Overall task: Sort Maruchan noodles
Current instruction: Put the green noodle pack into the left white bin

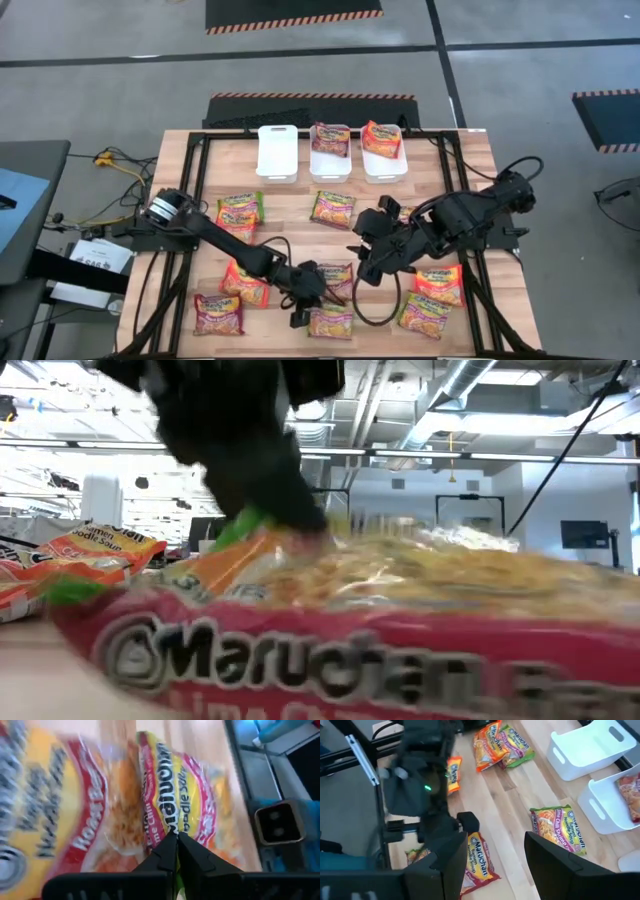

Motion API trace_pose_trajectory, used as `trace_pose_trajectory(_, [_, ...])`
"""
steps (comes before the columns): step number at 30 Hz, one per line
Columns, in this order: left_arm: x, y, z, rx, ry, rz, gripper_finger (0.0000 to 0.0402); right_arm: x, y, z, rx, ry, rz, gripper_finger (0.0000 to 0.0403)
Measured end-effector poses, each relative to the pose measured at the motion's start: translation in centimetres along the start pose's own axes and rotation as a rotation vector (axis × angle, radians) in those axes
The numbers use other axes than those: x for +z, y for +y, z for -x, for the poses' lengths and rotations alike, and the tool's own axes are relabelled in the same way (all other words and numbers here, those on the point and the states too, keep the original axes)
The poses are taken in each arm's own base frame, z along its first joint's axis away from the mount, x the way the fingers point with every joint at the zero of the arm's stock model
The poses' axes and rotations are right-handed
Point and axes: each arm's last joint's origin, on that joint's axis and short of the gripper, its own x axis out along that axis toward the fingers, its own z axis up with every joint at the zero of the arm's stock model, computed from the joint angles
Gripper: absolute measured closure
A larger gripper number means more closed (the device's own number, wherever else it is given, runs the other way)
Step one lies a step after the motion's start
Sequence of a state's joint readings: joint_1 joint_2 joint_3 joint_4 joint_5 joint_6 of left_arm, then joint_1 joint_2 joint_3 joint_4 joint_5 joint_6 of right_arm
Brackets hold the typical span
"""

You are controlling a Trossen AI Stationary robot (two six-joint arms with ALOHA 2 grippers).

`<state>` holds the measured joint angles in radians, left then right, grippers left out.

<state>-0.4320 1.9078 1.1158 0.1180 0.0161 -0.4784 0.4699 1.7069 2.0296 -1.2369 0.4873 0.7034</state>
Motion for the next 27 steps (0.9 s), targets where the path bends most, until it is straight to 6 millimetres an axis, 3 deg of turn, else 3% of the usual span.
trace_pose_trajectory(8, [1.3,-0.3,3.4,0.102,0.009,-0.066,0.0401,1.3,-1.6,-0.9,-0.053,-0.016,0.013,0.0181])
trace_pose_trajectory(18, [1.6,1.7,6.2,0.284,0.109,-0.089,0.0401,3.4,-5.1,-2.3,-0.144,-0.005,0.188,0.0181])
trace_pose_trajectory(27, [2.6,3.6,8.7,0.356,0.143,-0.065,0.0401,5.0,-9.1,-3.9,-0.07,0.1,0.193,0.0181])
